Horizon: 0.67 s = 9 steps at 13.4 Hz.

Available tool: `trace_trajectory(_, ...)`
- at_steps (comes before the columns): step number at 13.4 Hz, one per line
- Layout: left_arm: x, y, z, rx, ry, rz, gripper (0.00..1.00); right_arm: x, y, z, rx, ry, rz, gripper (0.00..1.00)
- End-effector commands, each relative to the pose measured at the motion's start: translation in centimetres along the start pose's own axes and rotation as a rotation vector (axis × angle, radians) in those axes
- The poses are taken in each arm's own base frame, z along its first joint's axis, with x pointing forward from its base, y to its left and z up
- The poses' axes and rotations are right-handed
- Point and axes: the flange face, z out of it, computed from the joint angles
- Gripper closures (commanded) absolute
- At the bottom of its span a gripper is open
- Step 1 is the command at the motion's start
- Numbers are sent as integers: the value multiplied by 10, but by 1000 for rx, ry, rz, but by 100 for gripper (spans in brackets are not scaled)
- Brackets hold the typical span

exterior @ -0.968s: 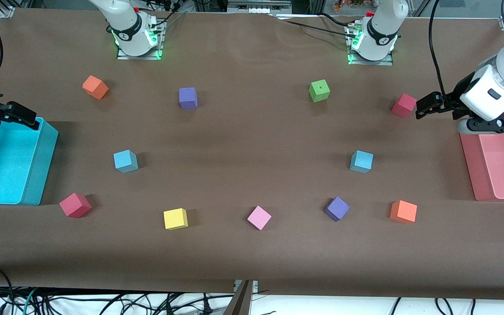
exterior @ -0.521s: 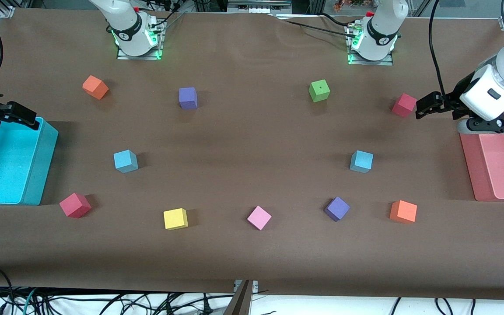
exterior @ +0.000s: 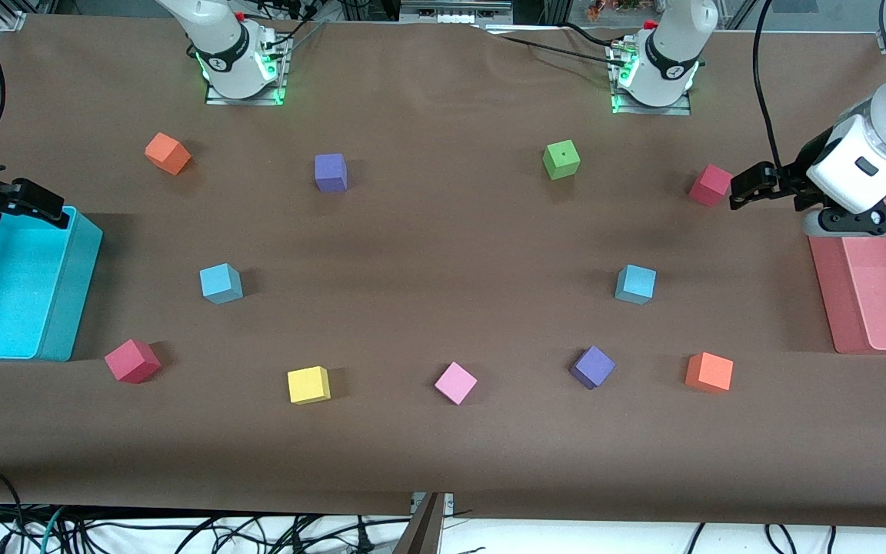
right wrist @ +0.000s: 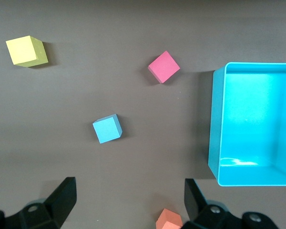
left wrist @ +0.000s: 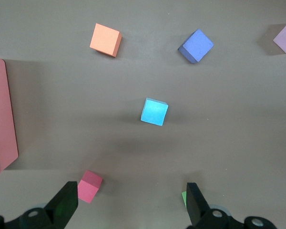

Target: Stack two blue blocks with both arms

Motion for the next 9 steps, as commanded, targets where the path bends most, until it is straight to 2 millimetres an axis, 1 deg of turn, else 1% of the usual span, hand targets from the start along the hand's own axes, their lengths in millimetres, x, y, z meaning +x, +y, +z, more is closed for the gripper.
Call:
trace_trajectory(1,2,1,-5,21,4,19,0,0,1,-1,-2,3,5,0)
trace_trajectory(3,2,1,-5,21,4,19,0,1,0,2,0,0,0,0)
trace_trajectory(5,2,1,-5,23,4,19,0,11,-6,22,1,-30,-10,0)
trace_trajectory(6,2,2,-5,23,4,21,0,18,-12,42,0,-61,-21,0)
trace_trajectory(7,1,7,-6,23,5,30,0,23,-22,56,3,-84,-34,0)
trace_trajectory(9,1,7,-6,24,7,31,0,33,-42,89,22,-131,-58,0)
